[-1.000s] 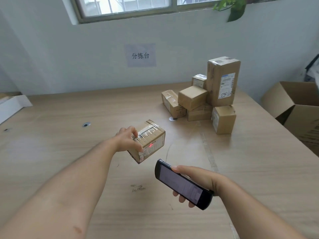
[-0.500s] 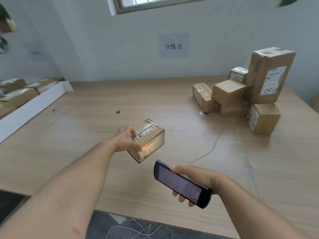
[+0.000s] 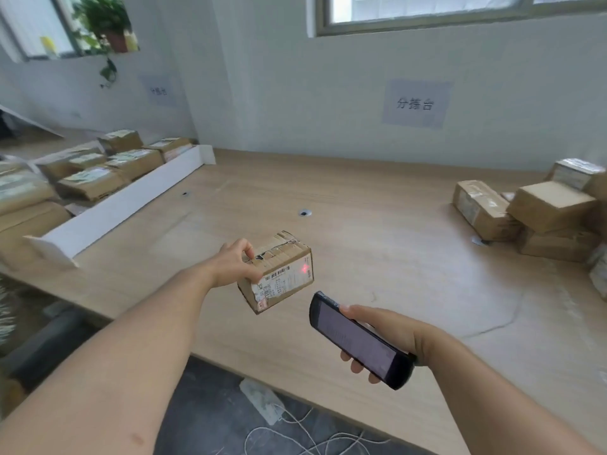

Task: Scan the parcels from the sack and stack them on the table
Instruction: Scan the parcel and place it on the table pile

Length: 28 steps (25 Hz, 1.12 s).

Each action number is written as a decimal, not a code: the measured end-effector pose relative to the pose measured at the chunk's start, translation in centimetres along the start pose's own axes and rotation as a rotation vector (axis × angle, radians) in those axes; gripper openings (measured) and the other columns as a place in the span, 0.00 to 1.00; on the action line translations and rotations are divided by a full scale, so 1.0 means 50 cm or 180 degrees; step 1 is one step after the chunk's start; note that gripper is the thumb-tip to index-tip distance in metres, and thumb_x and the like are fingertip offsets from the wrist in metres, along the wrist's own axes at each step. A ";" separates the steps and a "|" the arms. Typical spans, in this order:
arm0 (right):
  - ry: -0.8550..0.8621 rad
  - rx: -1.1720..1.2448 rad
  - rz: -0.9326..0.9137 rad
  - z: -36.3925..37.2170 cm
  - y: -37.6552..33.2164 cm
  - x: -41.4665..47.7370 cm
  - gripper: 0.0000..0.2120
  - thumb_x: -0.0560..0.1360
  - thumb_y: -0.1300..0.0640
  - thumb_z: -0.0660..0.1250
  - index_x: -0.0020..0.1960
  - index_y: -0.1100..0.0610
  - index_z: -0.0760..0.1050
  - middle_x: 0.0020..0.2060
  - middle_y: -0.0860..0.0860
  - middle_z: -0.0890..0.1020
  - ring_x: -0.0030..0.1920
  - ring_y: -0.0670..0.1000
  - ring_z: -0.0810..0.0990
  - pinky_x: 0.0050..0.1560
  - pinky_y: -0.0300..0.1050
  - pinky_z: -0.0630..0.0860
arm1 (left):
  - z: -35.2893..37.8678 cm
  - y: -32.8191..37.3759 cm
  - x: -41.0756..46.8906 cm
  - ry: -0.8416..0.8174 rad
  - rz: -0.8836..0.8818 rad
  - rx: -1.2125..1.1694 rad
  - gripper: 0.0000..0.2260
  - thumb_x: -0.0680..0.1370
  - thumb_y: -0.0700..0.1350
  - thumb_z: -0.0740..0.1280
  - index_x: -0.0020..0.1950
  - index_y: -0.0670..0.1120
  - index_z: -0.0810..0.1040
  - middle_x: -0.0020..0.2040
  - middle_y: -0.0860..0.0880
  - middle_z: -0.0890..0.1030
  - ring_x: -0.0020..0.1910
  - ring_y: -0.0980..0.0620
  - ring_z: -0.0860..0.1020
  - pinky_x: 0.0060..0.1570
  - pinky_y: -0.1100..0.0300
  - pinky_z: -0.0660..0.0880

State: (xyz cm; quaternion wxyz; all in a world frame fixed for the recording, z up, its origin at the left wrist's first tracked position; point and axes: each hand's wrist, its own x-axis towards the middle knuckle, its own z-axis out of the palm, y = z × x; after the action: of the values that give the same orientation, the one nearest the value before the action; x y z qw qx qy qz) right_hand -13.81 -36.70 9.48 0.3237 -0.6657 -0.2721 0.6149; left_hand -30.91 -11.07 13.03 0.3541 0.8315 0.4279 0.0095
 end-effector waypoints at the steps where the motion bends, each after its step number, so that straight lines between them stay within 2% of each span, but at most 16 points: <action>1: -0.0005 -0.0033 -0.0020 0.029 -0.020 0.015 0.24 0.80 0.38 0.58 0.63 0.57 0.73 0.45 0.56 0.81 0.43 0.55 0.80 0.39 0.49 0.78 | -0.028 -0.040 -0.005 0.0034 -0.0055 -0.0032 0.24 0.56 0.49 0.67 0.51 0.50 0.69 0.59 0.46 0.67 0.55 0.47 0.68 0.43 0.57 0.67; 4: -0.0090 -0.0139 -0.0019 0.115 -0.076 0.071 0.22 0.82 0.40 0.56 0.62 0.57 0.72 0.45 0.57 0.81 0.42 0.55 0.80 0.38 0.49 0.77 | -0.106 -0.154 -0.015 0.0124 -0.0177 -0.0149 0.22 0.55 0.49 0.67 0.48 0.51 0.69 0.58 0.46 0.68 0.56 0.47 0.70 0.50 0.54 0.69; 7: -0.0221 -0.0295 0.0041 0.191 -0.124 0.128 0.23 0.82 0.40 0.55 0.62 0.58 0.73 0.44 0.56 0.81 0.41 0.54 0.80 0.39 0.48 0.77 | -0.163 -0.244 -0.029 0.0218 -0.0240 -0.0278 0.21 0.55 0.49 0.67 0.47 0.51 0.69 0.58 0.46 0.71 0.55 0.47 0.71 0.48 0.55 0.70; 10: -0.0404 -0.0434 0.0083 0.269 -0.169 0.180 0.23 0.82 0.39 0.55 0.59 0.59 0.73 0.44 0.56 0.81 0.40 0.54 0.80 0.38 0.48 0.77 | -0.212 -0.324 -0.049 0.0220 -0.0340 -0.0281 0.20 0.57 0.49 0.66 0.47 0.51 0.69 0.57 0.47 0.71 0.55 0.47 0.72 0.51 0.52 0.71; 15: -0.1029 -0.0652 0.0299 0.371 -0.218 0.247 0.25 0.81 0.38 0.56 0.56 0.61 0.72 0.42 0.55 0.80 0.37 0.52 0.79 0.36 0.45 0.75 | -0.258 -0.421 -0.076 0.0357 -0.0549 -0.0425 0.20 0.58 0.50 0.67 0.48 0.51 0.69 0.57 0.47 0.73 0.55 0.48 0.72 0.48 0.53 0.70; 19: -0.1220 -0.0883 0.0254 0.408 -0.249 0.286 0.25 0.81 0.38 0.56 0.56 0.60 0.72 0.41 0.54 0.81 0.36 0.51 0.79 0.36 0.46 0.75 | -0.264 -0.466 -0.090 0.0440 -0.0728 -0.0487 0.20 0.60 0.50 0.69 0.49 0.52 0.69 0.57 0.47 0.72 0.55 0.47 0.73 0.55 0.48 0.72; 24: -0.1521 -0.1104 0.0273 0.410 -0.280 0.324 0.31 0.67 0.33 0.63 0.54 0.60 0.74 0.41 0.55 0.81 0.36 0.52 0.80 0.32 0.44 0.75 | -0.276 -0.485 -0.092 0.0548 -0.0962 -0.0468 0.22 0.58 0.49 0.70 0.49 0.52 0.68 0.58 0.46 0.70 0.58 0.45 0.71 0.57 0.47 0.71; 26: -0.1559 -0.1251 0.0247 0.407 -0.287 0.334 0.31 0.67 0.33 0.62 0.53 0.60 0.74 0.41 0.55 0.81 0.36 0.52 0.80 0.32 0.44 0.75 | -0.286 -0.480 -0.084 0.0587 -0.1018 -0.0480 0.21 0.59 0.49 0.71 0.49 0.53 0.68 0.59 0.47 0.69 0.59 0.45 0.70 0.58 0.46 0.71; 28: -0.1566 -0.1342 0.0250 0.402 -0.293 0.345 0.30 0.67 0.33 0.61 0.52 0.60 0.74 0.42 0.55 0.81 0.37 0.53 0.80 0.34 0.46 0.75 | -0.292 -0.474 -0.073 0.0642 -0.0997 -0.0473 0.19 0.64 0.46 0.72 0.50 0.53 0.68 0.60 0.46 0.69 0.59 0.45 0.69 0.56 0.47 0.71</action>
State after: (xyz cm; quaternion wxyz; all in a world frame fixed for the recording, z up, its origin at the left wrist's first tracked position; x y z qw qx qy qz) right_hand -31.61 -12.27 8.93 0.0794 -0.5594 -0.4376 0.6995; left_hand -54.61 3.85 10.87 0.3670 0.7212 0.5834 0.0690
